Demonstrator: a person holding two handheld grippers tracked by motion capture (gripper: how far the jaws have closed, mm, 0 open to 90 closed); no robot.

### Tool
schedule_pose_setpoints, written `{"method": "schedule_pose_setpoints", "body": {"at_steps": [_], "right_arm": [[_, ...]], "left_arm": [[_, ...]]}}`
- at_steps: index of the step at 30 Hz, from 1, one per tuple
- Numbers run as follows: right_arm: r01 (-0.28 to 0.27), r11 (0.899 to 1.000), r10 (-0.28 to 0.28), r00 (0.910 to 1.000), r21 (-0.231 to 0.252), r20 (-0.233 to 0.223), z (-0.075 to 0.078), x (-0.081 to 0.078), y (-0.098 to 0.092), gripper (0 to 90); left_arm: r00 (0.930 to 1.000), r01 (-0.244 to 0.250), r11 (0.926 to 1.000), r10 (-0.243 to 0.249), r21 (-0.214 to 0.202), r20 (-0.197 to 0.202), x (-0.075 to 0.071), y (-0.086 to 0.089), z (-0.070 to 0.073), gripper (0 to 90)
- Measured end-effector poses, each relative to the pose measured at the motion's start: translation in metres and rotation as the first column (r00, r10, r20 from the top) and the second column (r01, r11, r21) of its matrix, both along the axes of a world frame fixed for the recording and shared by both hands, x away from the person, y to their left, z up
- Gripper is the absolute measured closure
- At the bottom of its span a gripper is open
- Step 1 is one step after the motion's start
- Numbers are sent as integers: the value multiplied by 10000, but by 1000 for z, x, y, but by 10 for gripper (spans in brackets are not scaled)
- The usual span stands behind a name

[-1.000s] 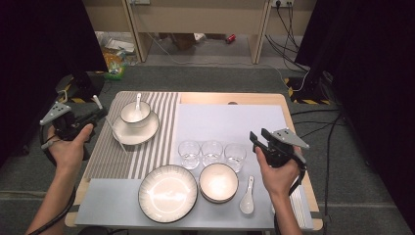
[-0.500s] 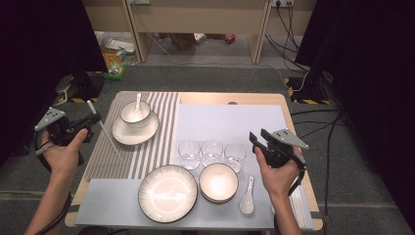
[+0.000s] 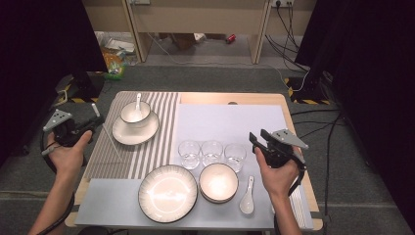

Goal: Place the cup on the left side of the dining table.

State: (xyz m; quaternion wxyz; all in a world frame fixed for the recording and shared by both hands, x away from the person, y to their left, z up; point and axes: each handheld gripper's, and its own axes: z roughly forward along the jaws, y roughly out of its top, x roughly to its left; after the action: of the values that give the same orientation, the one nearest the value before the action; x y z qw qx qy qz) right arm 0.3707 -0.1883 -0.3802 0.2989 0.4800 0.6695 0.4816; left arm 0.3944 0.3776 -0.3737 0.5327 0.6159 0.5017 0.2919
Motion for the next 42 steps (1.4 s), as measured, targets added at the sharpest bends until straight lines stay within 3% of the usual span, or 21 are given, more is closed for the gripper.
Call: {"method": "schedule_pose_setpoints", "body": {"at_steps": [11, 17, 23, 36, 42], "right_arm": [[40, 10000, -40, 10000, 22, -4, 0, -1, -1, 547], [6, 10000, -6, 10000, 39, -36, 0, -1, 1, 547], [28, 10000, -28, 10000, 31, -36, 0, -1, -1, 547], [41, 10000, -41, 10000, 21, -47, -1, 0, -3, 547], [44, 10000, -43, 10000, 47, -46, -1, 0, -3, 547]], "left_arm": [[9997, -217, 9998, 217, -41, -99, 9, 0, -5, 834], [9985, -513, 9985, 509, -209, -204, 27, -4, -10, 833], [9956, -773, 9967, 760, -227, -551, 51, -10, -17, 831], [9854, -1168, 9931, 1165, 52, -1243, 88, -26, -31, 832], [9759, -1385, 9896, 1430, 388, -1649, 91, -27, -23, 836]]}}
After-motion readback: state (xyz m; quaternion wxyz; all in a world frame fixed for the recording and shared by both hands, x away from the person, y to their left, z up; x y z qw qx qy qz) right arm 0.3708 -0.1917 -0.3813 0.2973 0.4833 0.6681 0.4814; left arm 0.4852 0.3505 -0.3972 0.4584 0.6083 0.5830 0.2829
